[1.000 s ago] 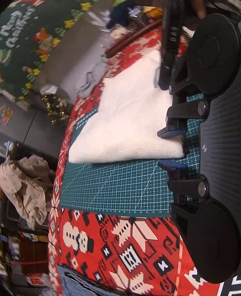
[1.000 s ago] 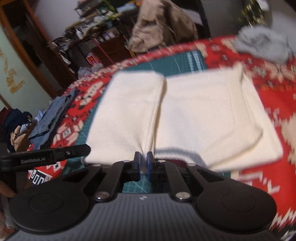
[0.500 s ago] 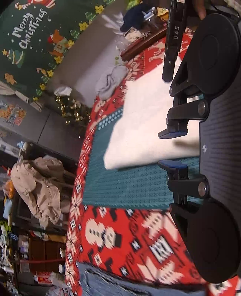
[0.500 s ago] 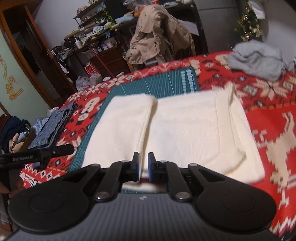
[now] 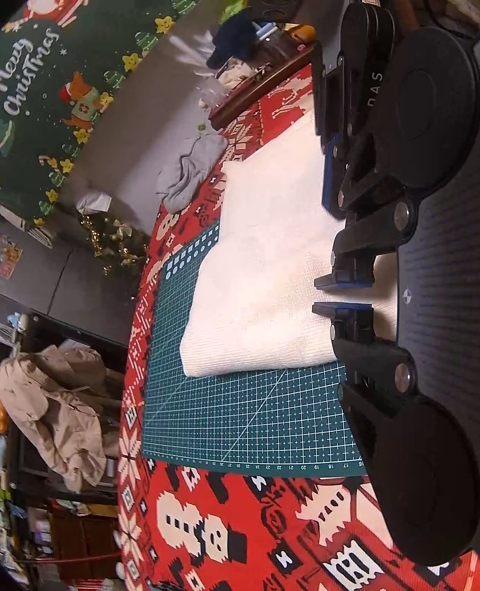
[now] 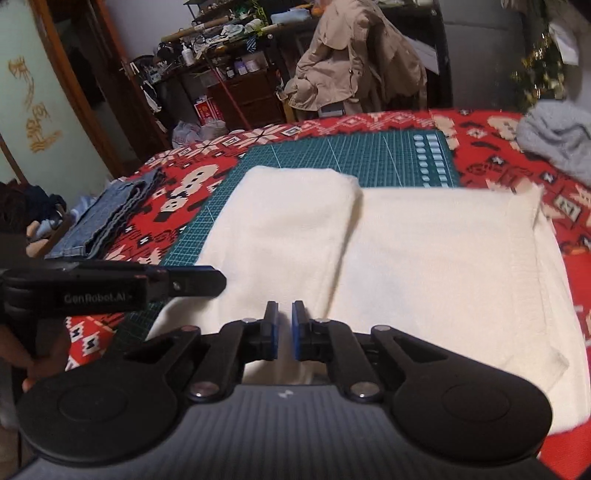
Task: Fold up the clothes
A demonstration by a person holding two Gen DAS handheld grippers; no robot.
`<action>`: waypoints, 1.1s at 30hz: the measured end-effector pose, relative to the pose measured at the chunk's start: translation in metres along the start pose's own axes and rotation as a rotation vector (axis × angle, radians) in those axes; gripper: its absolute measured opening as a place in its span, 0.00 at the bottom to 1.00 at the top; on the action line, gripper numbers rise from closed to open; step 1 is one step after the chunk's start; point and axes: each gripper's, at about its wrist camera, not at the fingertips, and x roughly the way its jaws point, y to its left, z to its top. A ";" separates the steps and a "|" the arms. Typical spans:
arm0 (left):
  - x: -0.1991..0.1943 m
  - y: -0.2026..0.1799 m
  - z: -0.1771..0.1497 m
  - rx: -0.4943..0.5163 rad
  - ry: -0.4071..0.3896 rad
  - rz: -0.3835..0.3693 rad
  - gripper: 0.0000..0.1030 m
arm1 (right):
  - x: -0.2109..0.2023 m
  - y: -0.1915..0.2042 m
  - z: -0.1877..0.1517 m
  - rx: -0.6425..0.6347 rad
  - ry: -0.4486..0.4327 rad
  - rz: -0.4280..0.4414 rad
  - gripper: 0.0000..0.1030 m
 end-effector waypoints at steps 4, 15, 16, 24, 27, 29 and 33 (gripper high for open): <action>-0.011 0.003 0.011 -0.025 -0.046 -0.032 0.09 | -0.010 -0.004 0.012 0.024 -0.006 -0.021 0.11; 0.023 0.012 0.062 -0.025 -0.055 -0.039 0.09 | 0.033 0.007 0.078 0.004 -0.062 0.033 0.11; 0.029 0.013 0.060 -0.021 -0.042 -0.024 0.09 | 0.041 0.008 0.080 0.004 -0.053 0.039 0.11; 0.027 0.026 0.048 -0.064 -0.048 -0.020 0.04 | 0.057 -0.014 0.073 -0.030 -0.037 -0.128 0.00; 0.019 0.026 0.057 -0.079 -0.092 -0.045 0.07 | 0.049 -0.026 0.079 0.070 -0.060 -0.067 0.04; 0.021 0.026 0.065 -0.069 -0.108 -0.053 0.07 | 0.048 -0.021 0.086 0.039 -0.084 -0.053 0.08; 0.047 0.030 0.075 -0.034 -0.054 -0.006 0.07 | 0.065 -0.009 0.098 -0.011 -0.073 -0.034 0.09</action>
